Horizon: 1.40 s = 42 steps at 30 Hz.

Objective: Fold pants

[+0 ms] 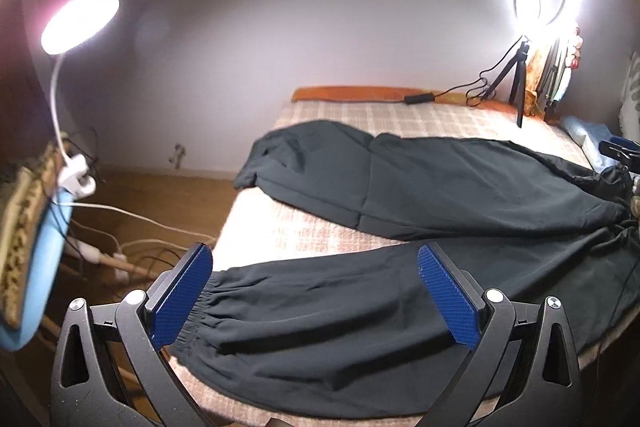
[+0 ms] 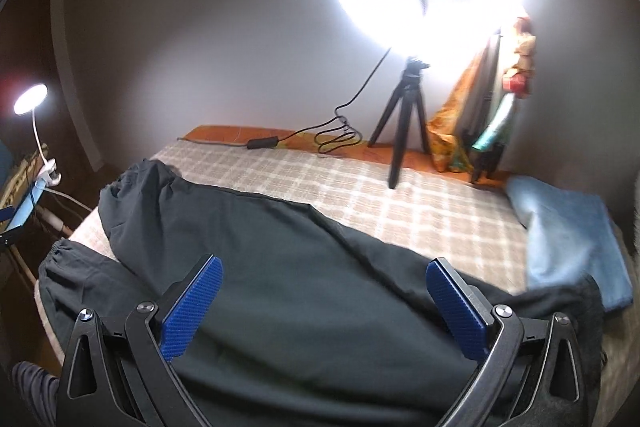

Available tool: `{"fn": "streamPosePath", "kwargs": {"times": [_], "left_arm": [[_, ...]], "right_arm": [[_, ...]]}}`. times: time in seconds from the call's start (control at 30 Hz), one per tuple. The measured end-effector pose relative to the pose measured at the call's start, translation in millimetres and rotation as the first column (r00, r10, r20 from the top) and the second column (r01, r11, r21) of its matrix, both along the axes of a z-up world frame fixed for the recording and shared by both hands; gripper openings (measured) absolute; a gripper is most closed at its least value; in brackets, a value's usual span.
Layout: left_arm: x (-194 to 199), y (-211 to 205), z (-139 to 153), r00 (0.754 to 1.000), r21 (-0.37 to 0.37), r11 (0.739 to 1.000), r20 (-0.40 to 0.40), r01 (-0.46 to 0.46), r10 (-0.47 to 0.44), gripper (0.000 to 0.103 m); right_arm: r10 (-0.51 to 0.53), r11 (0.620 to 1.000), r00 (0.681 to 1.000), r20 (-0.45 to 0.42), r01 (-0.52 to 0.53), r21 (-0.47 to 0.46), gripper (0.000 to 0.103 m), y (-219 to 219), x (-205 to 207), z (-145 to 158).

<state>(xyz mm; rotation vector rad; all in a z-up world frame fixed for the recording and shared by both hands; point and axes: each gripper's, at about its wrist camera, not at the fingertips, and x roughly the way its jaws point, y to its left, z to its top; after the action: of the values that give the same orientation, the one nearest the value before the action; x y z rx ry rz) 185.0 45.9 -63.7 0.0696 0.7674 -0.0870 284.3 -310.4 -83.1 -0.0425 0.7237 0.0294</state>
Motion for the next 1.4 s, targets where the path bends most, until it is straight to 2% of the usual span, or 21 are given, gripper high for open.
{"fn": "streamPosePath", "kwargs": {"times": [0.23, 0.43, 0.7, 0.83, 0.9, 0.93, 0.97, 1.03, 1.07, 1.13, 1.17, 1.27, 1.4], "left_arm": [[40.5, 27.3, -18.2, 0.998, -0.074, 0.997, -0.062, 0.0, -0.004, 0.095], [83.0, 39.3, -25.1, 0.995, -0.091, 0.996, -0.103, 0.002, -0.012, 0.087], [147.2, 57.1, -36.9, 0.987, -0.108, 0.994, -0.158, -0.035, 0.018, 0.087], [174.9, 52.9, -40.8, 0.985, -0.104, 0.994, -0.172, -0.037, 0.019, 0.087], [184.5, 46.6, -41.5, 0.985, -0.098, 0.995, -0.171, -0.027, 0.01, 0.087], [188.6, 43.4, -42.4, 0.984, -0.106, 0.994, -0.176, -0.02, 0.002, 0.087], [192.5, 40.9, -43.6, 0.983, -0.116, 0.993, -0.181, -0.017, -0.004, 0.087], [201.2, 38.4, -47.2, 0.98, -0.146, 0.989, -0.197, -0.021, -0.008, 0.087], [203.6, 37.4, -48.9, 0.979, -0.16, 0.987, -0.203, -0.025, -0.008, 0.087], [209.1, 34.8, -51.3, 0.976, -0.183, 0.982, -0.216, -0.035, -0.005, 0.087], [211.5, 34.8, -52.5, 0.975, -0.196, 0.98, -0.223, -0.042, -0.003, 0.087], [219.2, 34.1, -57.0, 0.969, -0.24, 0.968, -0.246, -0.068, 0.007, 0.087], [227.4, 34.8, -59.5, 0.963, -0.29, 0.952, -0.269, -0.102, 0.022, 0.087]], "right_arm": [[0.098, 0.993, 0.988, -0.12, -0.105, -0.057, 0.102, 8.9, 81.1, -37.2], [0.105, 0.993, 0.97, -0.217, -0.116, -0.038, 0.099, 6.1, 134.2, -71.4], [0.112, 0.991, 0.944, -0.311, -0.128, -0.031, 0.099, -5.2, 165.9, -101.5], [0.136, 0.988, 0.927, -0.35, -0.152, -0.021, 0.097, -4.2, 173.5, -112.6], [0.166, 0.984, 0.913, -0.373, -0.179, -0.001, 0.081, -1.0, 174.7, -117.7], [0.187, 0.98, 0.903, -0.388, -0.197, 0.014, 0.078, 2.1, 174.5, -120.4], [0.191, 0.978, 0.908, -0.374, -0.207, -0.003, 0.075, 5.8, 172.1, -119.3], [0.22, 0.973, 0.905, -0.364, -0.232, 0.011, 0.052, 9.7, 169.4, -116.7], [0.231, 0.971, 0.904, -0.36, -0.236, 0.031, 0.031, 10.2, 168.1, -113.9], [0.232, 0.972, 0.91, -0.342, -0.23, 0.048, 0.021, 11.5, 163.4, -107.3], [0.238, 0.971, 0.914, -0.33, -0.235, 0.05, 0.013, 13.1, 159.4, -102.6], [0.265, 0.964, 0.926, -0.27, -0.264, 0.04, 0.006, 23.6, 138.5, -80.2], [0.294, 0.955, 0.934, -0.201, -0.297, 0.015, 0.003, 35.2, 106.7, -53.5]]}}
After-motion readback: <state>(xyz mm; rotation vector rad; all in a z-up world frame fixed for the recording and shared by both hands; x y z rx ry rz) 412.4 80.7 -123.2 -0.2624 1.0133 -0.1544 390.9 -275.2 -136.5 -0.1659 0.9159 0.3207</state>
